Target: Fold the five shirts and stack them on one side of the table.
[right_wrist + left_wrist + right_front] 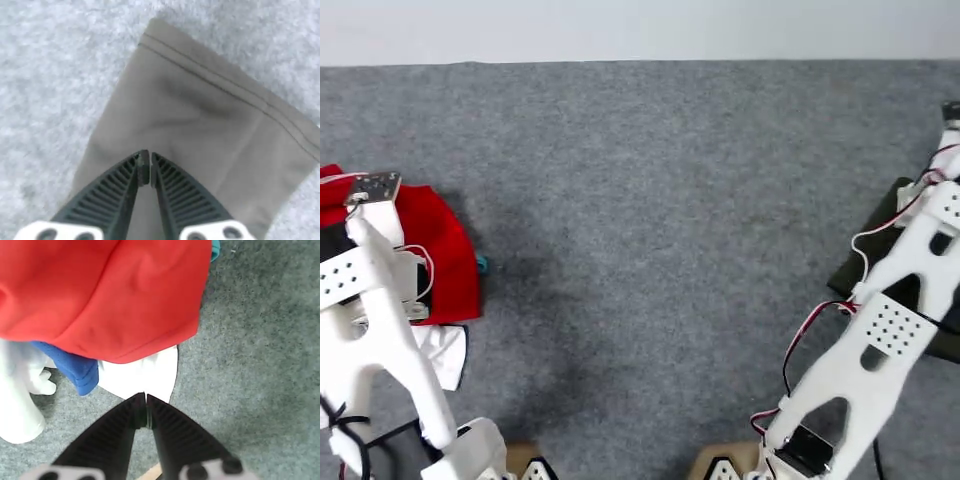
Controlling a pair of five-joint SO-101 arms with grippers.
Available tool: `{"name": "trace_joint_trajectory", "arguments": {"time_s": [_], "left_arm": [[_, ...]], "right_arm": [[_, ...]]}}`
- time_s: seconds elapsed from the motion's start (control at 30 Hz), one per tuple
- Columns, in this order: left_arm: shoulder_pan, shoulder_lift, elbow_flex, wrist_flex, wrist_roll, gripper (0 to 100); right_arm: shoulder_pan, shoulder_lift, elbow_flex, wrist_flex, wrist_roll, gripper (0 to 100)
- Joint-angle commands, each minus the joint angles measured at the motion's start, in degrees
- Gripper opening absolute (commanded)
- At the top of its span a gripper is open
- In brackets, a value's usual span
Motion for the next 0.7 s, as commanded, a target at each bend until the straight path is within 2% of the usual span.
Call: {"name": "trace_joint_trajectory", "arguments": {"time_s": [0.0, 0.13, 0.27, 0.37, 0.5, 0.67], "left_arm": [[0.4, -2.3, -0.7, 1.2, -0.3, 0], [0.4, -2.4, -2.8, 2.8, -4.0, 0], [0.1, -2.5, -8.4, 5.3, -5.7, 0], [-0.1, -3.7, -11.6, 5.3, -5.7, 0], [0.0, -4.7, -13.3, 5.2, -6.4, 1], [-3.3, -4.7, -13.7, 4.6, -14.9, 7]], "right_arm": [[-0.3, -2.3, -3.4, 3.0, 0.4, 1.0], [0.2, -4.0, 1.8, 3.2, 0.5, 1.0], [1.0, -12.5, 12.4, 3.2, 0.2, 1.0], [1.1, -23.2, 25.3, 3.1, -3.0, 1.0], [0.3, -37.8, 46.5, 3.0, -3.6, 1.0], [-0.5, -52.4, 68.9, 2.9, -3.6, 1.0]]}}
